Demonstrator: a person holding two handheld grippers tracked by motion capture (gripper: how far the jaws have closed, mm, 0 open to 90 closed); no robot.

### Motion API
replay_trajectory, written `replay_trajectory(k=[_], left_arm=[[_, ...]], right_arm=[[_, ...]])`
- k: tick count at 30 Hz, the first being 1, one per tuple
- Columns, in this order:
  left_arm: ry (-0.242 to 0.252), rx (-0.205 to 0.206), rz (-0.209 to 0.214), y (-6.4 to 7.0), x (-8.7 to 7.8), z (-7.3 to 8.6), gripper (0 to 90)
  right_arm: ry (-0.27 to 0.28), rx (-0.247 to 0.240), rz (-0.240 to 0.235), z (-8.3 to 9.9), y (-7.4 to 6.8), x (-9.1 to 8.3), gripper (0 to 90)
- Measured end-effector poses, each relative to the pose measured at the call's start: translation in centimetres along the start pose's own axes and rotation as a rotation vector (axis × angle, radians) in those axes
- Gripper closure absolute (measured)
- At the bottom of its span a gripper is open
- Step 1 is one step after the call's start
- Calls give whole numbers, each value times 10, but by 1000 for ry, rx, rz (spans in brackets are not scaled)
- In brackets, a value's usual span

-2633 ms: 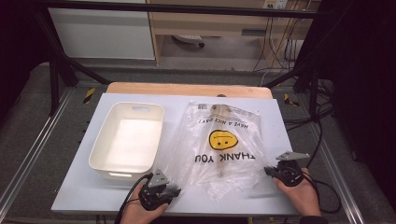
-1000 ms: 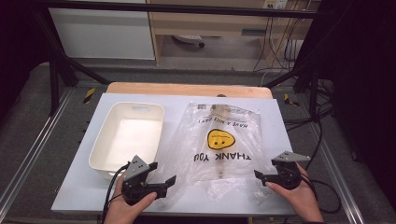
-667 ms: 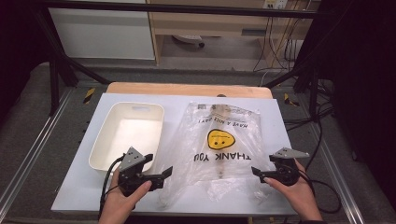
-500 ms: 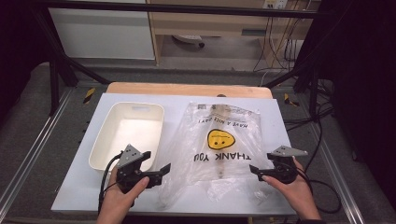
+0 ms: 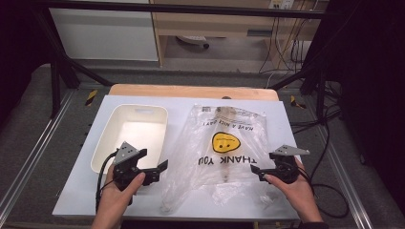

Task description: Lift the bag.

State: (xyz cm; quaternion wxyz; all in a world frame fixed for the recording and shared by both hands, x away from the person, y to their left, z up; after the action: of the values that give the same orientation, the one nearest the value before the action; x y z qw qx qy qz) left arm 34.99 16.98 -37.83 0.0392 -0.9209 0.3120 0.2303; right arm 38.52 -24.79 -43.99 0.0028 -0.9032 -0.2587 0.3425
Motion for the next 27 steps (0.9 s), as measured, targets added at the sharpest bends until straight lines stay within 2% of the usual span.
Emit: replay_trajectory(k=[7,13,18,21,27], left_arm=[[44,43,-47,-14,-15,-7,92],[68,48,-88,-32,-30,-8,84],[99,21,-112,-50,-44,-6,80],[120,-4,-126,-59,-51,-4,78],[125,-28,-166,-77,-60,6,77]], right_arm=[[23,15,9,-2,1,-2,52],[53,37,24,-4,4,-4,43],[103,49,44,-6,8,-7,44],[123,77,52,-7,12,-9,51],[147,106,94,-6,21,-11,68]])
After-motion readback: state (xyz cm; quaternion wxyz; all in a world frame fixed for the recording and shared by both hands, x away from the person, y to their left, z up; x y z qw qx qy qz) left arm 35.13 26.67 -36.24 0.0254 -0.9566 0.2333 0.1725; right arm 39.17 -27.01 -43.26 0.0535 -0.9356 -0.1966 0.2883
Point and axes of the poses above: each handheld gripper's, and its own axes: x roughly forward along the jaws, z roughly out of its underside, y roughly to its right, the point moved 4 cm from there along x, roughly forward along the jaws, and after that the axes turned 6 degrees about x, right-handed, at the moved point
